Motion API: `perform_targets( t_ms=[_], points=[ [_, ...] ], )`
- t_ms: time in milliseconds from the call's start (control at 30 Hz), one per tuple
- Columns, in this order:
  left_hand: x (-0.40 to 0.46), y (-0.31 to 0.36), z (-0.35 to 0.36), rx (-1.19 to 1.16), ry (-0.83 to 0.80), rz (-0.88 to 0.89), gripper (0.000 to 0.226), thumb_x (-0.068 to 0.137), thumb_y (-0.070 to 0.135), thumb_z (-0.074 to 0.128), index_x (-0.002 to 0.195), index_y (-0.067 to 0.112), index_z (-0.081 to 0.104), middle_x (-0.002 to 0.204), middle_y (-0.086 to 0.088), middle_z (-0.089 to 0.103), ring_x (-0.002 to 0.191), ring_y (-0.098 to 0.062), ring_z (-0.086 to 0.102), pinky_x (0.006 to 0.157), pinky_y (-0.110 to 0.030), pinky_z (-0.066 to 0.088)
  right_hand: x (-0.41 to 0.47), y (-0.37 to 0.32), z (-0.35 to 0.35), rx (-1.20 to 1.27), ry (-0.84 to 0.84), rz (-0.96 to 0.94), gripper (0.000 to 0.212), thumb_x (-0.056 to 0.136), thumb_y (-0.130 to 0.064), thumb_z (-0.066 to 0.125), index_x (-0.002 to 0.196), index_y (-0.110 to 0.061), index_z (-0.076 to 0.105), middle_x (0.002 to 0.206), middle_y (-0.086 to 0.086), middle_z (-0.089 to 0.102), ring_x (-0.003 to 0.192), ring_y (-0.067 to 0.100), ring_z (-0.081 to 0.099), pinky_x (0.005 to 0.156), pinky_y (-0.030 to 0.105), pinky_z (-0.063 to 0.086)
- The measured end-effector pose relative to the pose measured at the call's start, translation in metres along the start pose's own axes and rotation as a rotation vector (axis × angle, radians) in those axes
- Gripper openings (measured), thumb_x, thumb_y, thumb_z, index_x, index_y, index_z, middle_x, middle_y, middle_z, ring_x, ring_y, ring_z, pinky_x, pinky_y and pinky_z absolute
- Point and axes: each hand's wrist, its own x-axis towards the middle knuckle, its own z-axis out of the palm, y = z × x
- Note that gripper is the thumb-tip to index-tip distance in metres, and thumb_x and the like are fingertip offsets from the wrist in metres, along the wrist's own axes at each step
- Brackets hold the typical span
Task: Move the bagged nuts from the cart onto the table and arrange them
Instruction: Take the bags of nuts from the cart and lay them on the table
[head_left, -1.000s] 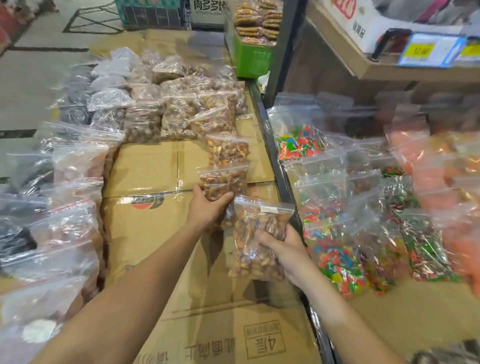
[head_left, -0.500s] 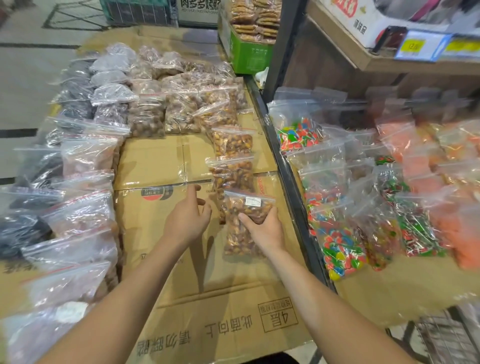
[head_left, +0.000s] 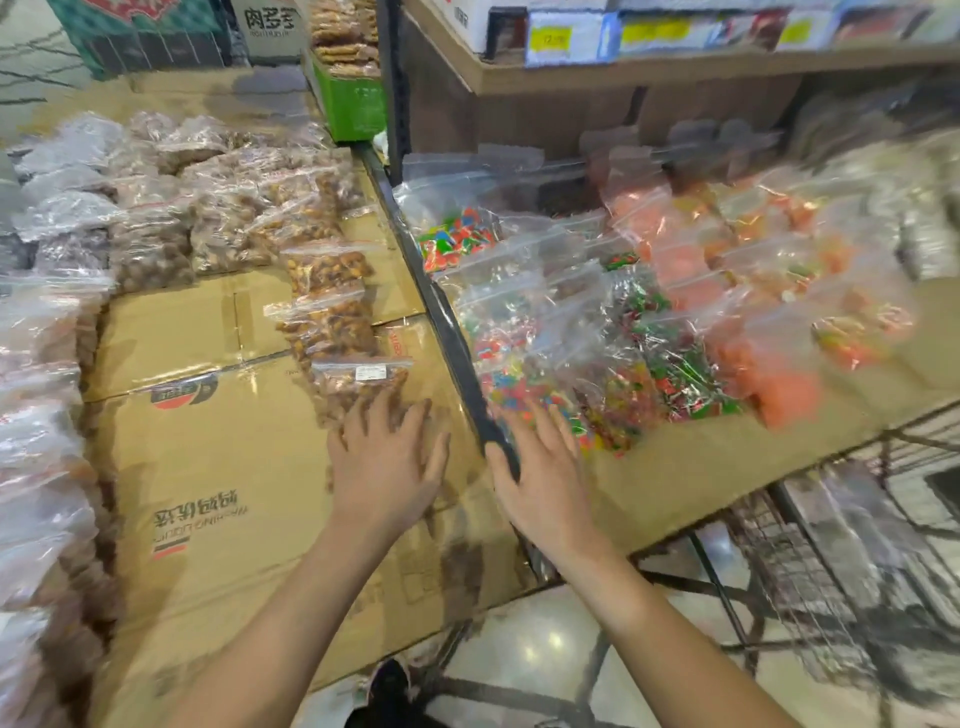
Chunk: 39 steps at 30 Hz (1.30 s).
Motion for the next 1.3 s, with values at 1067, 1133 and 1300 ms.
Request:
perform_targets(
  t_ms=[1067,1133,1300],
  points=[
    [-0.033,0.532,0.207,0.113,-0.370,0.942,0.052,0.094,0.052,0.053,0.135,0.022,0.060,0.147,-0.019,0.051,0.135,-0.048,0.045,0.101,-0.065,0.041,-0.213,0.440,-0.159,-0.141,0.257,0.899,0.063,0.102,-0.056,0.032,0.154,-0.022,0.043,0.162,0.012,0.040,0.152,0.040,0.029,0.126,0.050,0.020],
    [-0.018,0.555,0.225,0.119,-0.412,0.965,0.048,0.095,0.050,0.055,0.133,0.021,0.060,0.146,-0.019,0.052,0.134,-0.045,0.045,0.101,-0.062,0.041,-0.202,0.465,-0.158,-0.109,0.213,0.949,0.066,0.103,-0.057,0.029,0.156,-0.018,0.039,0.164,0.012,0.037,0.154,0.037,0.025,0.128,0.048,0.015],
    [0.023,0.608,0.276,0.135,-0.583,0.943,0.051,0.098,0.050,0.045,0.138,0.019,0.056,0.147,-0.019,0.048,0.135,-0.042,0.043,0.105,-0.055,0.039,-0.173,0.531,-0.146,-0.006,0.139,1.074,0.084,0.096,-0.063,0.013,0.155,-0.009,0.038,0.164,0.014,0.037,0.154,0.035,0.027,0.129,0.046,0.015]
  ],
)
